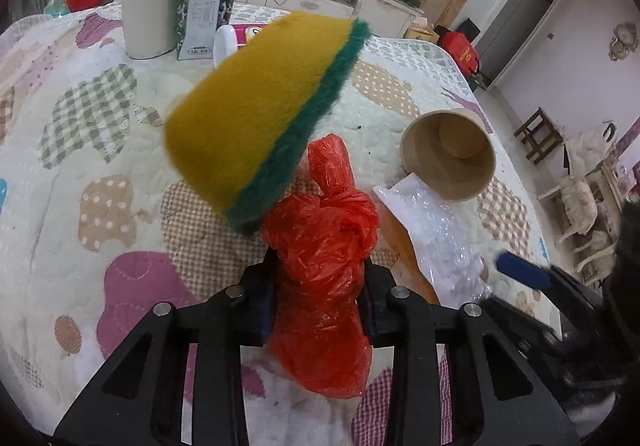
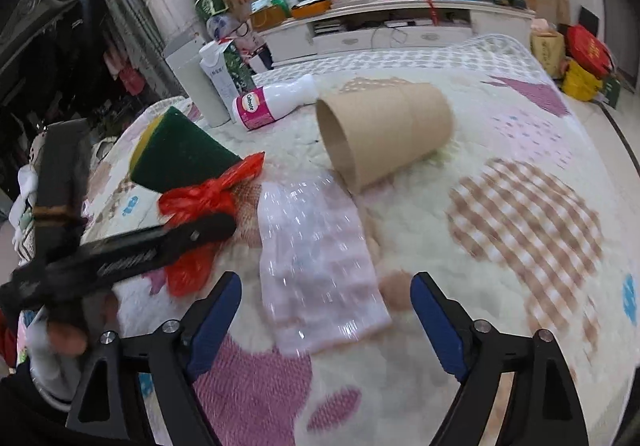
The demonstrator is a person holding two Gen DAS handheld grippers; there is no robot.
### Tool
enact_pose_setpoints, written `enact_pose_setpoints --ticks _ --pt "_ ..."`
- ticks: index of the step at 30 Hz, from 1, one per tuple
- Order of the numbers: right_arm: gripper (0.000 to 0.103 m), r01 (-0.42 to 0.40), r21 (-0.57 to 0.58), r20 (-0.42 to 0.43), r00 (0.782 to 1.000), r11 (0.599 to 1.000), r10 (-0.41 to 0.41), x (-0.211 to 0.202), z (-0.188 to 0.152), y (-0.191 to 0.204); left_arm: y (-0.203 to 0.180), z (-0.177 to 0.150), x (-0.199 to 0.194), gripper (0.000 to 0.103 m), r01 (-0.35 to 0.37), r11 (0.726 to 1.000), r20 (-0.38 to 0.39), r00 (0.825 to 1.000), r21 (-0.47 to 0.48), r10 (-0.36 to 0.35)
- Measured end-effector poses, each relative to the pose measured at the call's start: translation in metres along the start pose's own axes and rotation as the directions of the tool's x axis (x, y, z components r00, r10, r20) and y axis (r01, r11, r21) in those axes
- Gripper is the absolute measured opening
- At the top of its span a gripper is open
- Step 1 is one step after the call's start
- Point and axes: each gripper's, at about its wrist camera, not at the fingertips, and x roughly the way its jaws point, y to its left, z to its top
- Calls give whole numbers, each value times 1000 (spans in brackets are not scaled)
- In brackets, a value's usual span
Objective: Collect trash
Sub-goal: 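Grasp the clear plastic bag with the right tool while the left tool grasps the red plastic bag, then carry the clear bag and red bag with both tools over the black bin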
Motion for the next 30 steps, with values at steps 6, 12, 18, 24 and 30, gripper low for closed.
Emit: enact_pose_setpoints --ticks 6,12,18,24,30 --pt "85 69 -95 -32 997 993 -73 31 9 15 5 -11 -15 28 11 1000 10 1000 2 -11" --pt "54 71 -126 -43 996 989 -77 23 0 17 2 -21 -33 28 26 1000 32 999 5 -26" --pt "52 74 -125 -3 997 989 -75 -19 -30 11 -10 -34 -50 28 51 998 48 997 30 -53" --pt "52 67 -70 42 997 995 -64 -60 -63 1 -34 -47 -58 28 76 995 42 996 70 -79" --pt "52 87 -19 82 993 996 -86 -85 -77 -4 -64 -58 -62 28 105 988 35 993 114 -110"
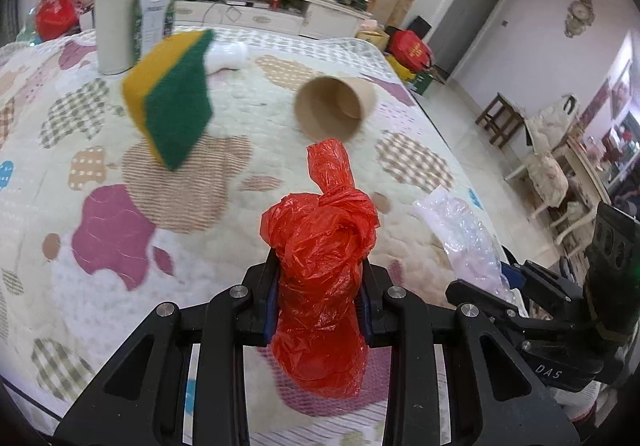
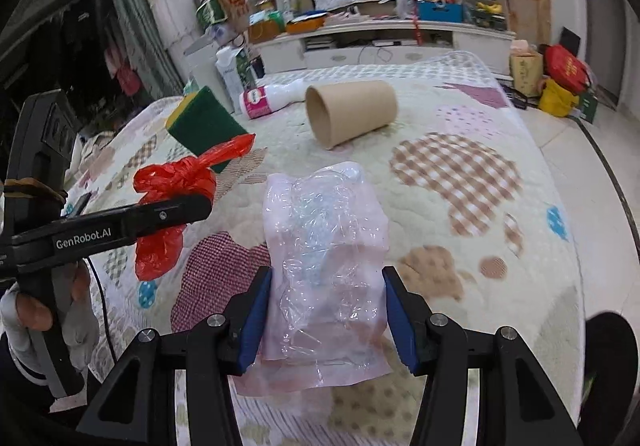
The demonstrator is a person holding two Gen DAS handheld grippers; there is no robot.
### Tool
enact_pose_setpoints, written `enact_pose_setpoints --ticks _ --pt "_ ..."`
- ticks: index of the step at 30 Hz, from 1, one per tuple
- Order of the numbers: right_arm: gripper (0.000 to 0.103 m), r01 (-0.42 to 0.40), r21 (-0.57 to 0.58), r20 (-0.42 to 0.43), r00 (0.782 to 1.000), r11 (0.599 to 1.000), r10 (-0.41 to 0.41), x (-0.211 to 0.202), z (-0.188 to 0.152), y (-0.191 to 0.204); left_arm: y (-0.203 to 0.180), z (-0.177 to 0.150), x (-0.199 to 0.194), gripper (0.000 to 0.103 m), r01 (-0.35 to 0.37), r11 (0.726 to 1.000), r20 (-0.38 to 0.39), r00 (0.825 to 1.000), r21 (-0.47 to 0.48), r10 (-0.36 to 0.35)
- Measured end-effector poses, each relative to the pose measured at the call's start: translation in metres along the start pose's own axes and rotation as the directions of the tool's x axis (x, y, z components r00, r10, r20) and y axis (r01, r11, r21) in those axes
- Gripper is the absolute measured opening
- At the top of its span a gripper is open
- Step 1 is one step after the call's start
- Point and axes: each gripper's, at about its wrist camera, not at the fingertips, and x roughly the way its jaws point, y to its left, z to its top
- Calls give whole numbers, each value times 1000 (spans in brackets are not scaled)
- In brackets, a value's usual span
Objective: Collect trash
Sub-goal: 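Carry the clear bag and red bag with both tools over the black bin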
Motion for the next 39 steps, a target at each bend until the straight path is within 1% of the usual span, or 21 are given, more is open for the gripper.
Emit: enact_pose_setpoints --ticks 11,19,27,39 --pt "53 62 104 40 997 993 -67 -44 -28 -44 -56 -8 14 28 60 994 -43 997 90 -56" --pt "53 111 175 60 991 978 -123 -69 -44 -75 -95 -10 28 28 93 982 -74 994 163 -82" --pt "53 160 245 57 982 956 -179 -93 -66 -106 -135 -13 44 28 137 967 -110 987 216 -116" --pt "53 223 374 64 962 900 -265 -132 -100 -160 -197 -26 69 28 193 934 -170 974 300 -147"
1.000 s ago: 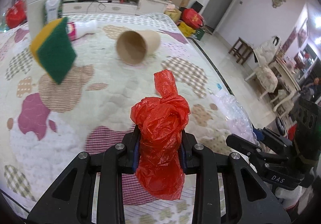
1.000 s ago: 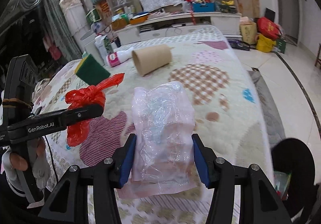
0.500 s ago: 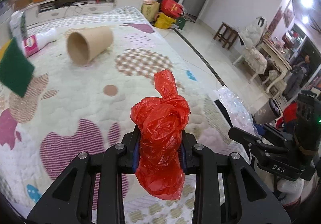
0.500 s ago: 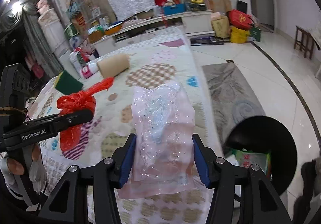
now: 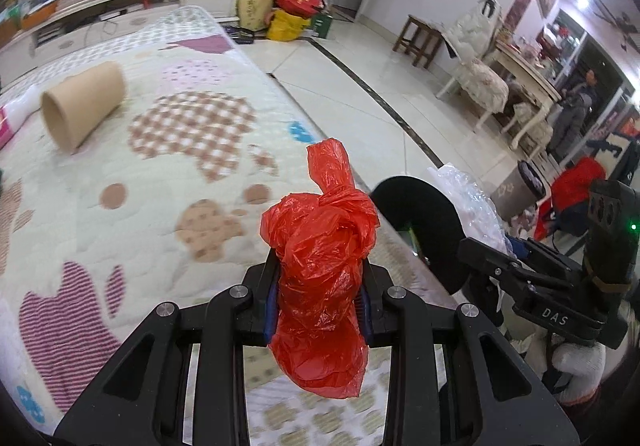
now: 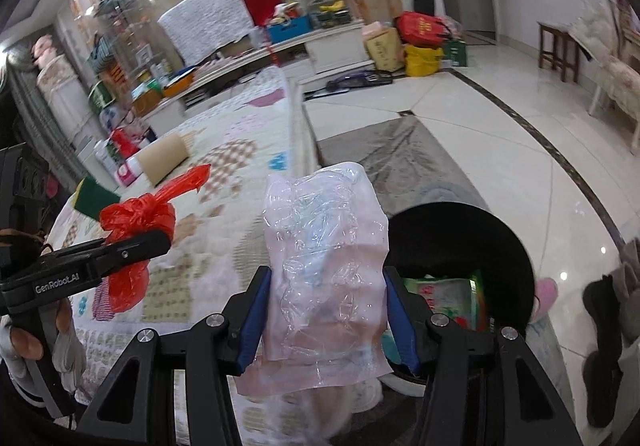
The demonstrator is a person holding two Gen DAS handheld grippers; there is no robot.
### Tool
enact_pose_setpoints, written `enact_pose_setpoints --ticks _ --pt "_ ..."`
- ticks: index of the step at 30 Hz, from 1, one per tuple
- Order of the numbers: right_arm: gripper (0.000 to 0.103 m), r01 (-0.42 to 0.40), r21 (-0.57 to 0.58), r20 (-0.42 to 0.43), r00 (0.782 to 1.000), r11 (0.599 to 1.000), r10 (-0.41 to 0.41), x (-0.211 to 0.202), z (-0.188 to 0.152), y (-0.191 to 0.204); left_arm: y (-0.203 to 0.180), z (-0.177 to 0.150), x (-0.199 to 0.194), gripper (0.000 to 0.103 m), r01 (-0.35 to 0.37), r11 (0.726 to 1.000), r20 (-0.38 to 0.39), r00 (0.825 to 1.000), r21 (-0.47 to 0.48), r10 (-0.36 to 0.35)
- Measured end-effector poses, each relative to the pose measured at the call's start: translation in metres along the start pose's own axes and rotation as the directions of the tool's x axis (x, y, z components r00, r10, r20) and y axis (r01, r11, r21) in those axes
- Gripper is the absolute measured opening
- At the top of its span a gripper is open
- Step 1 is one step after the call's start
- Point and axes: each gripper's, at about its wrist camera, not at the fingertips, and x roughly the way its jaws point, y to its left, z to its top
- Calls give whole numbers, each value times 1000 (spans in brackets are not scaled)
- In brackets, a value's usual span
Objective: Collect trash
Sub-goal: 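Carry the clear bag and red bag with both tools over the black bin, then open both tools to drop the clear bag and red bag into the bin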
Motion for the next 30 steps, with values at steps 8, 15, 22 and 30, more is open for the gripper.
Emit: enact_pose_setpoints --ticks 8,15,22,30 --pt "53 60 66 0 998 996 -60 -10 -9 -39 -34 8 26 28 58 998 -38 998 34 -57" --pt "54 95 123 -12 995 988 -94 -10 -13 -65 -60 13 47 28 98 993 -78 993 59 -93" --pt "55 106 147 -29 994 983 -103 -2 -16 -78 -81 14 67 28 117 990 -110 988 76 -109" --pt "56 127 190 -45 992 974 -121 5 -16 -97 -93 17 86 28 128 989 -134 984 75 -118"
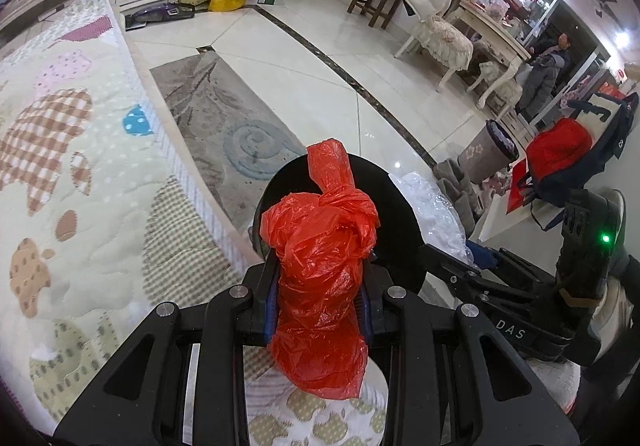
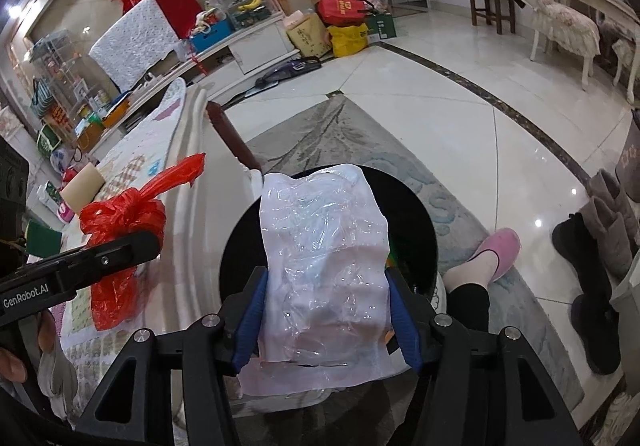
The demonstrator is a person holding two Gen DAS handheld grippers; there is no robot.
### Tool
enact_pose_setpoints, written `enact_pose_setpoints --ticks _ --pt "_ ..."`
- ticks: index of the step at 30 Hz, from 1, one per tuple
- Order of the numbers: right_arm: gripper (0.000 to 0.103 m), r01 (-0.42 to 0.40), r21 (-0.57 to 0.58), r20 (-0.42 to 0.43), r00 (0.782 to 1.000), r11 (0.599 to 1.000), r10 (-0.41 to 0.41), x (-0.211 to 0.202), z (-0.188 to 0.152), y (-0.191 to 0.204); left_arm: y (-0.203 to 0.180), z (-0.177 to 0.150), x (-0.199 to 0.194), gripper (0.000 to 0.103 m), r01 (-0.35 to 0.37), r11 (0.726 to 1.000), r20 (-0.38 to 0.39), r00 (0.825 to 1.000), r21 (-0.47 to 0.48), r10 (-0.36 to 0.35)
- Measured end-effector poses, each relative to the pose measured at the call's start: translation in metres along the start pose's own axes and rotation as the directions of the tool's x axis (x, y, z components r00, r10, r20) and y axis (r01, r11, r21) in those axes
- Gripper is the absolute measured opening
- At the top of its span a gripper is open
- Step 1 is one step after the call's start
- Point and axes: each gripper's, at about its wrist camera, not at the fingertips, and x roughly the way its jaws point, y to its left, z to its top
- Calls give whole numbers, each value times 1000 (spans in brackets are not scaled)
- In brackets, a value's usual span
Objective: Collect trash
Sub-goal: 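Open both tools to drop the clear bag and red bag into the bin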
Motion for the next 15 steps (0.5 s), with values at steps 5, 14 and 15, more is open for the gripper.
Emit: enact_pose_setpoints --ticks 5,14,15 --pt "66 12 24 -3 1000 1000 -12 6 1 -7 1 3 4 29 17 1000 4 1000 -7 -17" --pt "74 9 66 -11 1000 998 -9 9 4 -11 12 4 3 59 61 997 2 998 -41 -61" --pt "74 9 66 -13 1000 998 -8 10 4 -10 13 4 2 59 58 997 2 998 -40 -58"
